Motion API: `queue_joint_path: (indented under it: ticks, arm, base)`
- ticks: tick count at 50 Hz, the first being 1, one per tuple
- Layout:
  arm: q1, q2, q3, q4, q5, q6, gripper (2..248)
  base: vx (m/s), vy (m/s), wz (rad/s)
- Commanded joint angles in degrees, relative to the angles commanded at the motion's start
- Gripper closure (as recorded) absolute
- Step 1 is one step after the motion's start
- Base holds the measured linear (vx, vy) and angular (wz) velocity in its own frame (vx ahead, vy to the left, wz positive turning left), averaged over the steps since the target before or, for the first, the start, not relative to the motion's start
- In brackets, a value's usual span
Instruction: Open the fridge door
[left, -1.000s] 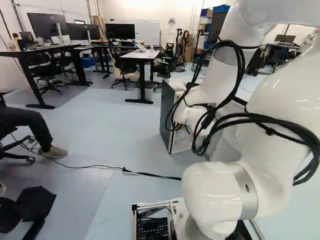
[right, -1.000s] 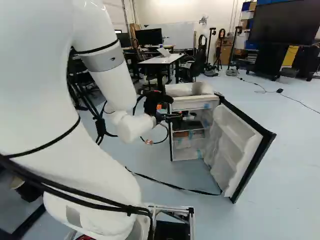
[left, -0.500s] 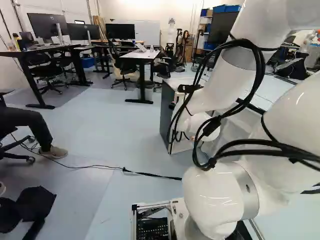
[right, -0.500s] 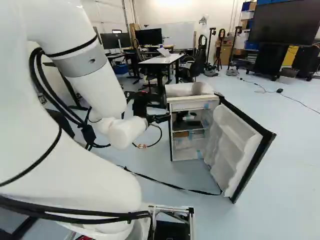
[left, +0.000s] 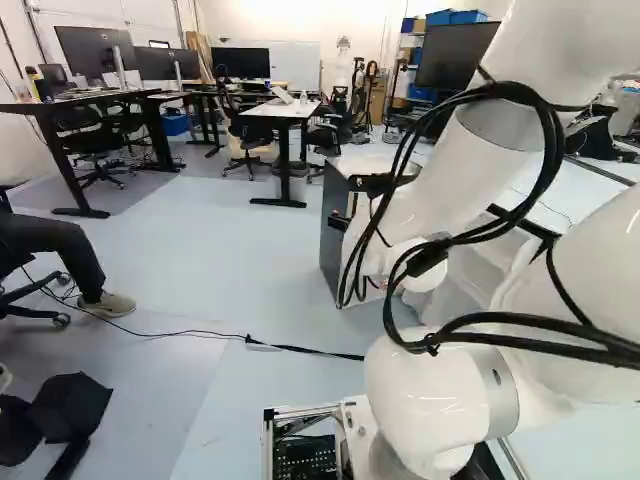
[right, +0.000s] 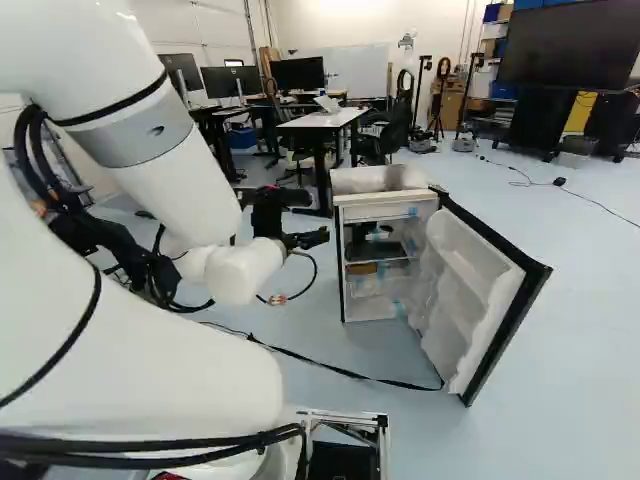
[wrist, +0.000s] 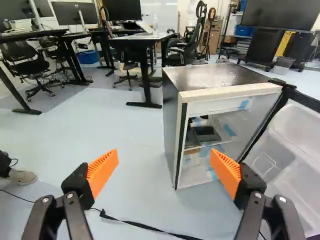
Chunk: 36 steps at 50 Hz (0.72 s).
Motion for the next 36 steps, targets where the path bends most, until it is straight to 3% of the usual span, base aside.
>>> queue_joint_path:
  ticks: [36]
  arm:
    - [0.31,0.83,0.51,-0.88,-0.55,0.0,3]
  base:
    - [0.0,0.0,0.0]
